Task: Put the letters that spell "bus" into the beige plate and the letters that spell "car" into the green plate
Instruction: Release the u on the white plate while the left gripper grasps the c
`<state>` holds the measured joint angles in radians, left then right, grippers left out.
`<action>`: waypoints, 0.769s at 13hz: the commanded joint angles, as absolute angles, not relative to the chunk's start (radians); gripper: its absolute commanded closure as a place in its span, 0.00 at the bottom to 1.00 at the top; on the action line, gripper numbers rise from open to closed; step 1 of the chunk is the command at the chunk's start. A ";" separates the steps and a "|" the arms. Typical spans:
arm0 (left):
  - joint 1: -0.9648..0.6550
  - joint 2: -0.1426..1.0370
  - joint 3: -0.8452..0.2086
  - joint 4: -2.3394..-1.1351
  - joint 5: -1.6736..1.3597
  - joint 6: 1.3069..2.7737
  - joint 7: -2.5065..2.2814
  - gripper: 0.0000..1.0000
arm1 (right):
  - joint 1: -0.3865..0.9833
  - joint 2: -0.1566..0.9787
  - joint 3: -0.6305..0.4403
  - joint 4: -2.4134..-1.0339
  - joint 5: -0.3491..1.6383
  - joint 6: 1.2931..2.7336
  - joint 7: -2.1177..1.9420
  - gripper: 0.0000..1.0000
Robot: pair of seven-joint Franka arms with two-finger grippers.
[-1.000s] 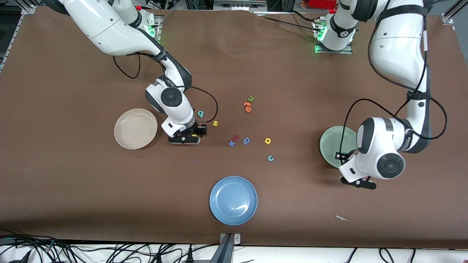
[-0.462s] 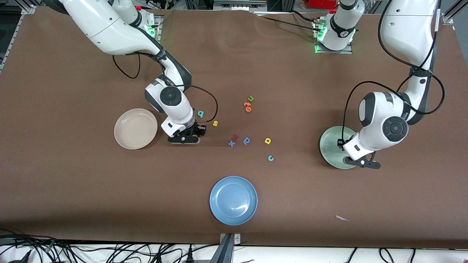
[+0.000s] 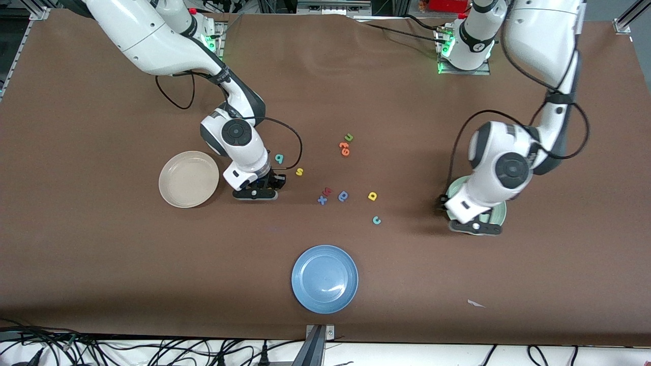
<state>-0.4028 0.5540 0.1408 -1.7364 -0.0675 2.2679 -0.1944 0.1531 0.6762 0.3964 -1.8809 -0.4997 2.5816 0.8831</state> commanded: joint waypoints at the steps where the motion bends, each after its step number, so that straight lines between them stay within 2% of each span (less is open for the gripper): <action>1: -0.494 0.676 0.147 -1.603 -0.130 2.264 -0.381 0.00 | 0.109 0.571 0.403 -1.954 -0.522 2.562 0.861 0.95; 6: -0.548 0.833 0.143 -1.389 -0.228 2.194 -0.632 0.00 | -0.041 0.454 0.434 -2.049 -0.520 2.514 0.642 0.95; 10: -0.551 0.913 0.143 -1.301 -0.262 2.184 -0.871 0.00 | -0.295 0.439 0.575 -2.089 -0.520 2.477 0.441 0.95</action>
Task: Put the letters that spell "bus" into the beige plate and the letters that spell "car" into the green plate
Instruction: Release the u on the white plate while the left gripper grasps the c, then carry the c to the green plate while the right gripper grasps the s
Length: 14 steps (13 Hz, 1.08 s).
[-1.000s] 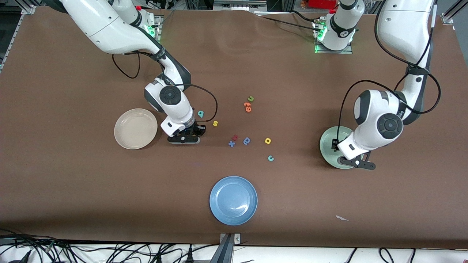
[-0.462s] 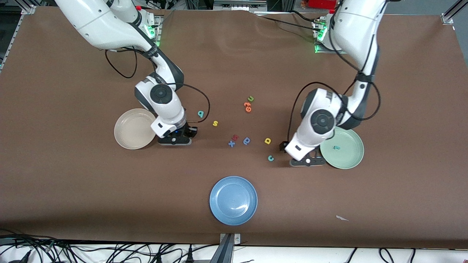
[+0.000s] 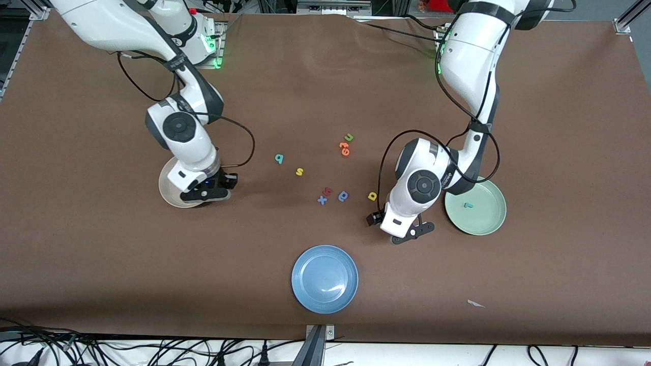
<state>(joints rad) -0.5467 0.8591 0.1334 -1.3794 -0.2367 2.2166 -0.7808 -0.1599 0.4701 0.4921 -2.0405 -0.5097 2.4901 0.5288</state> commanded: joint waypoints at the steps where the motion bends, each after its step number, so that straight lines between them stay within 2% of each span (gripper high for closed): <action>1: -0.558 0.917 0.143 -1.299 -0.262 2.186 -0.897 0.00 | -0.354 0.440 0.612 -2.100 -0.520 2.474 0.407 0.95; 2: -0.560 0.923 0.143 -1.298 -0.262 2.187 -0.911 0.01 | -0.391 0.443 0.633 -2.112 -0.520 2.474 0.393 0.91; 4: -0.566 0.936 0.143 -1.282 -0.264 2.189 -0.951 0.07 | -0.394 0.446 0.634 -2.128 -0.520 2.476 0.408 0.48; 5: -0.571 0.940 0.143 -1.281 -0.262 2.192 -0.969 0.12 | -0.394 0.446 0.634 -2.129 -0.520 2.476 0.417 0.17; 6: -0.574 0.943 0.143 -1.281 -0.264 2.192 -0.977 0.17 | -0.394 0.446 0.635 -2.131 -0.520 2.476 0.426 0.02; 10: -0.574 0.943 0.141 -1.279 -0.264 2.195 -0.992 0.41 | -0.390 0.439 0.661 -2.128 -0.519 2.473 0.429 0.00; 14: -0.574 0.968 0.141 -1.258 -0.264 2.203 -1.015 0.51 | -0.371 0.443 0.732 -2.102 -0.503 2.451 0.517 0.00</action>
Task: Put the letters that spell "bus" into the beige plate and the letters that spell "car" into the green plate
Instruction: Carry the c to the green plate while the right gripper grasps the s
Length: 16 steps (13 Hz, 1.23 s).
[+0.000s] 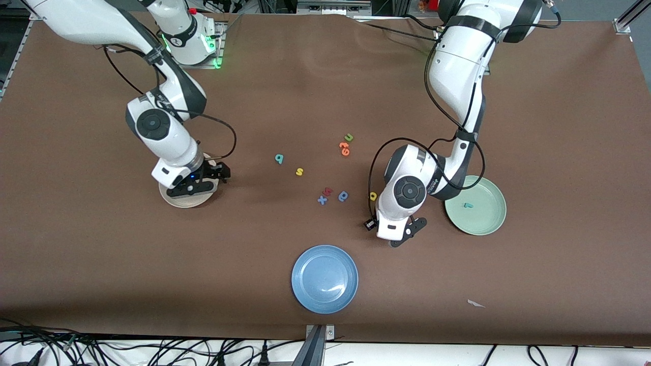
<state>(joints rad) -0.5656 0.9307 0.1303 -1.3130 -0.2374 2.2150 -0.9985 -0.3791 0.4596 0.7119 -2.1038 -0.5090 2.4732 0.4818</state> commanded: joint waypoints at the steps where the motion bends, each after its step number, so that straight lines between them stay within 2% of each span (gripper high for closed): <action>1: -0.575 0.971 0.141 -1.256 -0.264 2.201 -1.023 0.53 | -0.335 0.445 0.730 -2.086 -0.470 2.448 0.556 0.00; 3: -0.575 0.971 0.143 -1.256 -0.264 2.201 -1.025 0.59 | -0.215 0.456 0.698 -2.065 -0.449 2.450 0.644 0.00; 7: -0.575 0.971 0.143 -1.256 -0.264 2.201 -1.019 0.84 | -0.051 0.498 0.634 -2.013 -0.452 2.450 0.842 0.00; 8: -0.575 0.971 0.143 -1.256 -0.262 2.201 -1.014 0.88 | -0.013 0.511 0.603 -1.999 -0.457 2.450 0.886 0.00; 11: -0.566 0.959 0.146 -1.256 -0.255 2.181 -0.980 0.90 | 0.130 0.564 0.523 -1.935 -0.465 2.453 0.997 0.00; 16: -0.486 0.870 0.186 -1.262 -0.198 1.945 -0.504 0.91 | 0.215 0.620 0.491 -1.884 -0.471 2.464 1.092 0.00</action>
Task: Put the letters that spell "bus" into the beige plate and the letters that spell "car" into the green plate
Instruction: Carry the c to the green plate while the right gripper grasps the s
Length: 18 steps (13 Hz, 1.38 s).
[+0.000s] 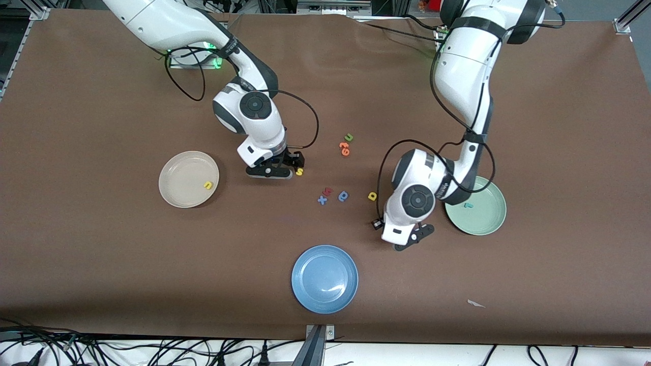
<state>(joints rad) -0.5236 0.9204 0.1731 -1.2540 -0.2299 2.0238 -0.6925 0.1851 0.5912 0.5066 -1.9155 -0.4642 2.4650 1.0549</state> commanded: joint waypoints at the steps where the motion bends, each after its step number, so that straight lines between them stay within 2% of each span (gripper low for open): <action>1: -0.462 0.849 0.187 -1.273 -0.172 1.910 -0.400 0.91 | 0.228 0.633 0.482 -1.879 -0.500 2.468 1.124 0.00; 4: -0.372 0.816 0.187 -1.281 -0.132 1.815 -0.055 0.90 | 0.259 0.684 0.465 -1.847 -0.583 2.496 1.221 0.00; 9: -0.238 0.729 0.186 -1.403 -0.094 1.813 0.348 0.90 | 0.293 0.719 0.456 -1.818 -0.594 2.497 1.261 0.01; 10: -0.230 0.694 0.186 -1.463 -0.094 1.842 0.366 0.90 | 0.295 0.724 0.456 -1.818 -0.594 2.499 1.261 0.01; 12: -0.229 0.573 0.184 -1.673 -0.094 2.016 0.353 0.87 | 0.296 0.727 0.451 -1.818 -0.604 2.499 1.262 0.04; 14: -0.230 0.510 0.184 -1.790 -0.095 2.126 0.306 0.86 | 0.298 0.736 0.451 -1.816 -0.636 2.500 1.299 0.05; 15: -0.232 0.496 0.181 -1.828 -0.094 2.163 0.278 0.79 | 0.298 0.739 0.451 -1.818 -0.664 2.500 1.314 0.08; 16: -0.241 0.480 0.179 -1.865 -0.094 2.201 0.256 0.67 | 0.298 0.741 0.451 -1.818 -0.678 2.500 1.325 0.12; 17: -0.241 0.477 0.176 -1.870 -0.095 2.215 0.250 0.23 | 0.298 0.741 0.449 -1.818 -0.678 2.500 1.325 0.15; 18: -0.244 0.477 0.175 -1.864 -0.095 2.214 0.242 0.00 | 0.298 0.741 0.451 -1.818 -0.678 2.500 1.325 0.18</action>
